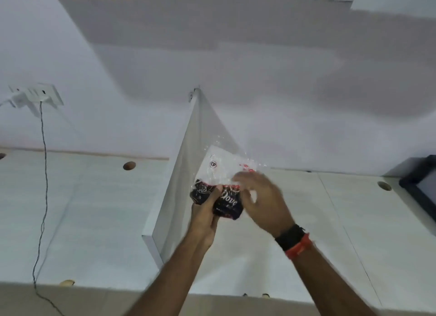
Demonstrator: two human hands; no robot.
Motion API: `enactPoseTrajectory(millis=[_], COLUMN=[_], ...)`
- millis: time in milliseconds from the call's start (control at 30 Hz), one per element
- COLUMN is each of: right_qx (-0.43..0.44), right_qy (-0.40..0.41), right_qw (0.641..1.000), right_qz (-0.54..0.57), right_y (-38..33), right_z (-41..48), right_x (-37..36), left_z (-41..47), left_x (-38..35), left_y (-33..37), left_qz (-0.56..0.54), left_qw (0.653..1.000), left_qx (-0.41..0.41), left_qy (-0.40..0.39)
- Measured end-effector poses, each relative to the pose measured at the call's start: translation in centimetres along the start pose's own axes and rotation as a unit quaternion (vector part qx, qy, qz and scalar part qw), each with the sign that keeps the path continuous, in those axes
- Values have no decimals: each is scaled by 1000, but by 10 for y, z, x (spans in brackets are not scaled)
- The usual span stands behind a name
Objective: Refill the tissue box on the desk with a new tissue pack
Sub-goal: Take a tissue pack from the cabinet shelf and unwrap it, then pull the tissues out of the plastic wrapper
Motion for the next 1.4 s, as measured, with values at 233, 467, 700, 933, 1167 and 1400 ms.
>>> enactPoseTrajectory(millis=[233,467,700,933,1167,1400], right_qx=[-183,-334,-426,-529,-636,-639], right_qy=[-34,-180,-257,-149,63,-46], right_qw=[968,882,796,763,686,626], right_qz=[166,279,345,341,348,444], right_y=[86,128,157,200,265,258], right_z=[20,-14,-51,-95,-167,-156], right_x=[25,-26,-60,-73,-36,-86], left_z=[-3,0,28,51,67,85], left_x=[22,46,56,81,134,133], left_y=[-44,-63,-89,-127,-161,-184], left_qz=[39,89,123,152,242,297], left_qw=[997,989,979,967,934,918], left_qx=[58,116,162,197,197,211], left_qy=[-19,-3,-11,50,172,154])
Point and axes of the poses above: each hand's wrist, its own z-axis towards the middle knuckle, its own x-axis out of the back of the hand, y = z × x, the point moved 5 cm from there along z, towards the middle knuckle, and after that the axes turned 1 degree about z, right-handed, at the moved point
